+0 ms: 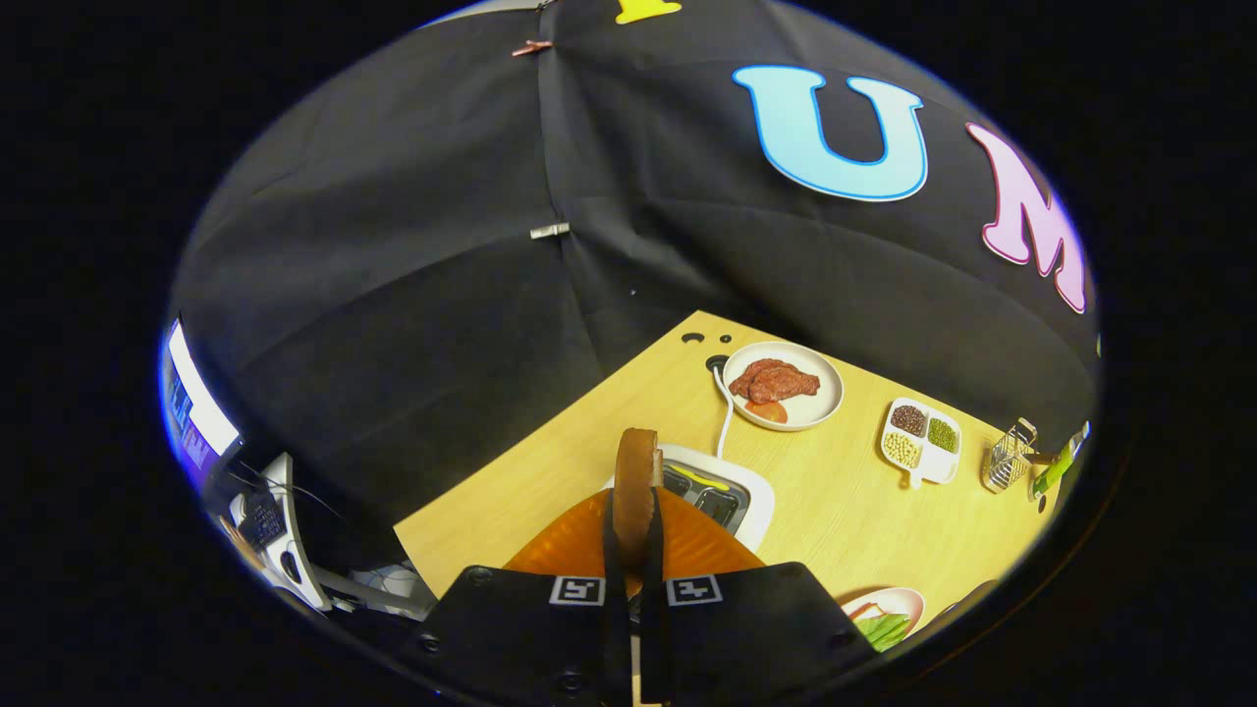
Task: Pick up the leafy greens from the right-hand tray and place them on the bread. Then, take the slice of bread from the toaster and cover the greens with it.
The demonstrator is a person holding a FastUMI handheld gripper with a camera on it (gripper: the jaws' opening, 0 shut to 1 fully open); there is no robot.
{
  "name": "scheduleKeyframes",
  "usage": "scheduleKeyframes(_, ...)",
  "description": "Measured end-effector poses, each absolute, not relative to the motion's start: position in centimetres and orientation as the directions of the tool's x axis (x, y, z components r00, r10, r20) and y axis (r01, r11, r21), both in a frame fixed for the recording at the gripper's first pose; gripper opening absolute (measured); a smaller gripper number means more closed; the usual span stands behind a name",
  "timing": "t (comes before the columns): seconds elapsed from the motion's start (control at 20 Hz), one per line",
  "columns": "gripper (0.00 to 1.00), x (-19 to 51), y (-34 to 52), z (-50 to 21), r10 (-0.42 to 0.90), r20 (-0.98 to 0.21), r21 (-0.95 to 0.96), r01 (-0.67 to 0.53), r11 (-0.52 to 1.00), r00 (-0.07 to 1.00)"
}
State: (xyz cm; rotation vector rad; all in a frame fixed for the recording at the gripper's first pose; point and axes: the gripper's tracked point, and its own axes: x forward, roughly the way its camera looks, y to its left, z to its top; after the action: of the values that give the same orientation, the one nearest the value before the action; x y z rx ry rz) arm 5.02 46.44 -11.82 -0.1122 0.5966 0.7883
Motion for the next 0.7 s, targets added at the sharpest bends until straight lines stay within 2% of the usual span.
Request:
scheduleKeyframes(0.4,0.08,7.2,39.2,-5.8,0.637,-0.45,0.218,-0.615,0.758,0.626)
scheduleKeyframes(0.7,0.08,9.1,30.3,-5.9,0.547,-0.438,0.268,-0.477,0.837,0.713)
